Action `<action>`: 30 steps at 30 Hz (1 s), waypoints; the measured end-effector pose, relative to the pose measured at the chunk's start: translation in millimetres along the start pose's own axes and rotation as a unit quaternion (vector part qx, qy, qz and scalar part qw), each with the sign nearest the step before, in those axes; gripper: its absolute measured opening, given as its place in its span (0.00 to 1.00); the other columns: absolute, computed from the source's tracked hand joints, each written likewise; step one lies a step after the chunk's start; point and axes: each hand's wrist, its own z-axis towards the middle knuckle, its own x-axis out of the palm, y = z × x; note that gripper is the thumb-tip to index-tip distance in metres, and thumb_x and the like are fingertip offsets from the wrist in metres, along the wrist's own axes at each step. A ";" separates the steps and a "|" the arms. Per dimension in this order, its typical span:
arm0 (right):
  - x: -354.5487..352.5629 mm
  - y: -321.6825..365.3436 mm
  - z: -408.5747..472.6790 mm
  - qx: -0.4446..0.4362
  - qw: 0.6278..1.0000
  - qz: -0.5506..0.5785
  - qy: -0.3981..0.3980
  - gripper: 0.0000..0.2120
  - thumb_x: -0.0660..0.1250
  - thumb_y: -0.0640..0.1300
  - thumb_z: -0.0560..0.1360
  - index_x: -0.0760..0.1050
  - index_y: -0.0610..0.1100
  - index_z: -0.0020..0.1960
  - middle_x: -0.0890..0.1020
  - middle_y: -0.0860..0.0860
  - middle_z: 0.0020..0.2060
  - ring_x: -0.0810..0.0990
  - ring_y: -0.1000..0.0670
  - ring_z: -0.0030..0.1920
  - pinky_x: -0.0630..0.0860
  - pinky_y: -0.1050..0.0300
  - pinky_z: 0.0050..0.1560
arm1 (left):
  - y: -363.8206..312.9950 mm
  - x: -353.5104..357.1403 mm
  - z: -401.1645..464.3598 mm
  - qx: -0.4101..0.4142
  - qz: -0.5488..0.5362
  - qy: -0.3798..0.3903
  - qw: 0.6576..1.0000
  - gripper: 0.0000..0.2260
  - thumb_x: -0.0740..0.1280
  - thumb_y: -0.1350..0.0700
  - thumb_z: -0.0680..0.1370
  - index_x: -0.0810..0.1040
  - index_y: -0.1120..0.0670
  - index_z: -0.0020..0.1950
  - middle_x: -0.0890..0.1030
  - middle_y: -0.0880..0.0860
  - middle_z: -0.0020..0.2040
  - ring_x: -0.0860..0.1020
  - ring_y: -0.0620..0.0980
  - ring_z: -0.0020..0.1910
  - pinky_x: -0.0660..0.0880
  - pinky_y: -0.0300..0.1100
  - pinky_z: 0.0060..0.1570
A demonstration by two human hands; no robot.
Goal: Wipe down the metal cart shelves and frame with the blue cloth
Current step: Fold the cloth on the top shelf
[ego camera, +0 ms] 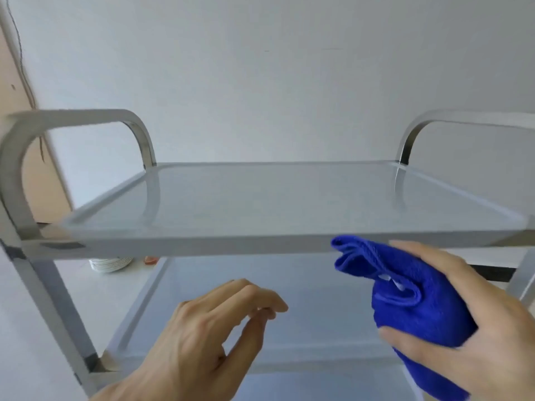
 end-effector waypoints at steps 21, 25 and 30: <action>-18.6 37.9 174.3 0.230 0.882 -0.160 0.379 0.34 0.57 0.70 0.76 0.53 0.62 0.79 0.52 0.53 0.80 0.49 0.47 0.80 0.56 0.39 0.76 | 43.6 -84.3 127.8 -0.319 0.190 0.312 0.874 0.27 0.53 0.33 0.79 0.58 0.41 0.76 0.61 0.44 0.76 0.61 0.53 0.75 0.63 0.53 0.70; -16.3 29.7 154.1 0.226 0.815 -0.220 0.486 0.40 0.53 0.78 0.71 0.42 0.70 0.77 0.39 0.53 0.81 0.39 0.42 0.80 0.50 0.34 0.75 | 64.4 -77.2 119.5 -0.380 0.167 0.434 0.800 0.38 0.47 0.23 0.72 0.41 0.34 0.79 0.41 0.46 0.82 0.42 0.59 0.80 0.51 0.69 0.73; -3.9 26.1 160.4 0.207 0.807 -0.274 0.481 0.41 0.50 0.79 0.70 0.39 0.69 0.77 0.40 0.50 0.81 0.41 0.40 0.80 0.53 0.32 0.74 | 87.8 -64.6 121.7 -0.363 0.184 0.472 0.782 0.42 0.45 0.21 0.69 0.39 0.36 0.79 0.37 0.48 0.81 0.39 0.62 0.79 0.50 0.73 0.70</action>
